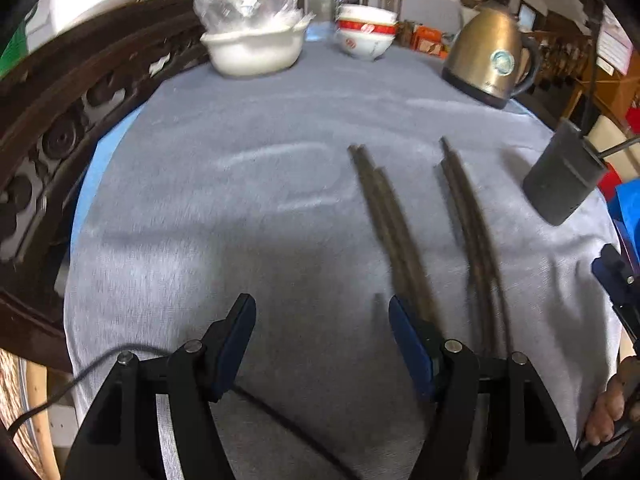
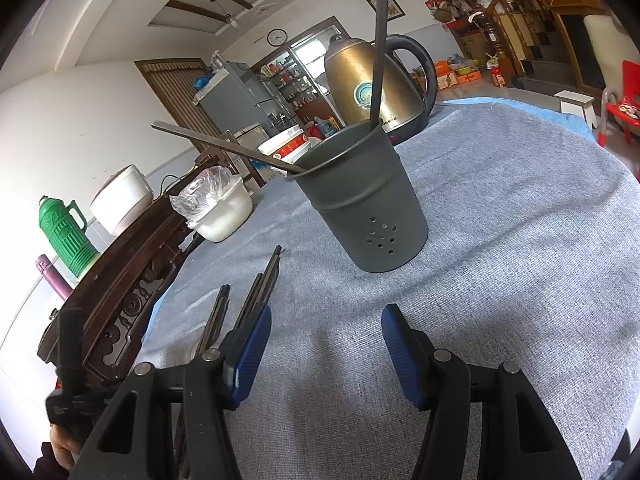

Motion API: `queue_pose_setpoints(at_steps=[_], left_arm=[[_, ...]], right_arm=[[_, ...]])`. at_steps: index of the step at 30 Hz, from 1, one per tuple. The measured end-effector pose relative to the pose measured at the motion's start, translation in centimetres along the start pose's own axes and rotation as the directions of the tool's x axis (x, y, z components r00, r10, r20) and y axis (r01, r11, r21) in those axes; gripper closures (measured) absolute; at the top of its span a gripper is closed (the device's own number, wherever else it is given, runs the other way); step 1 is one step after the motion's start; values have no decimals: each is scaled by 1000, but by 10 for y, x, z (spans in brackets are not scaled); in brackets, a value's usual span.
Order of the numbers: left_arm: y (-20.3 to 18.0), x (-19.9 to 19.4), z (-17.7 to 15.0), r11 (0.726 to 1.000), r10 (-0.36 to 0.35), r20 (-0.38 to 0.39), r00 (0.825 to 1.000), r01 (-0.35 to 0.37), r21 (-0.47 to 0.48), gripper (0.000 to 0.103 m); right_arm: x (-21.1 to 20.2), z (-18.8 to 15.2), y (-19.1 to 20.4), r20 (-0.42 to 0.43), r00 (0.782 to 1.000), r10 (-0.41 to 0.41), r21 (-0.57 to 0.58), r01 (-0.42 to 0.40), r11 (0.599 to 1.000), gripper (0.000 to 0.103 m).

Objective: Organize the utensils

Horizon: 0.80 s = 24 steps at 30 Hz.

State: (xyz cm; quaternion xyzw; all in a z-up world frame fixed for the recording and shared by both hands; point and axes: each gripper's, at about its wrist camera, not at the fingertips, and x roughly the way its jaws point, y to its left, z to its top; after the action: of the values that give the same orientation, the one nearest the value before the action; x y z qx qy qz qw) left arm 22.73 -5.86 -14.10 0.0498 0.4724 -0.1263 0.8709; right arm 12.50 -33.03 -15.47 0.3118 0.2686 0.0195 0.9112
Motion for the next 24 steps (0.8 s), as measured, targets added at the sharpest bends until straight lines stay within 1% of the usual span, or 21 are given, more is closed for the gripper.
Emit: queue_pose_setpoints(at_steps=[2,7,9,12,15,16,17,19,20,21,22,23,24], left_arm=[[-6,2,5,1000,-2,6,1000,2,18,32],[-12,17,2,999,24,-42,999,-23,27,32],[-9,22,0,999,36,-61,997,-35,15,32],[-4,18,-1,1000,29,-56,998,-29,-4,32],[0,18,0,998,65,-64,996,-66,-9,32],[4,19,0,998,58,-70,996,-60,-28,32],[6,20,2,998,55,-68,996,-58,-39,35],[8,17,2,998,52,-67,996,-55,-40,46],[8,16,1,998,44,-66,997,-47,-37,58],[8,14,1,999,34,-66,997,-37,-36,71],[9,13,0,999,16,-68,998,-18,-37,77],[10,12,-1,999,-3,-71,997,1,-39,87],[11,11,-2,999,-22,-76,997,19,-44,92]], right_arm=[[0,0,1,1,1000,-3,-5,3,1000,42],[0,0,0,-1,1000,-6,1,6,1000,42],[0,0,0,-1,1000,-6,0,6,1000,42],[0,0,2,-2,1000,-6,-5,6,1000,42],[1,0,1,-3,1000,-7,-4,7,1000,42],[1,0,1,-3,1000,-8,-2,8,1000,42],[1,0,1,-4,1000,-9,-1,9,1000,42],[1,0,2,-5,1000,-12,-4,12,1000,42],[2,-1,3,-7,1000,-15,-9,15,1000,42],[2,-1,4,-10,1000,-18,-16,18,1000,44],[3,-1,6,-15,1000,-22,-25,22,999,52],[6,-1,9,-28,999,-30,-42,29,999,56],[7,-1,11,-36,999,-36,-51,34,998,62]])
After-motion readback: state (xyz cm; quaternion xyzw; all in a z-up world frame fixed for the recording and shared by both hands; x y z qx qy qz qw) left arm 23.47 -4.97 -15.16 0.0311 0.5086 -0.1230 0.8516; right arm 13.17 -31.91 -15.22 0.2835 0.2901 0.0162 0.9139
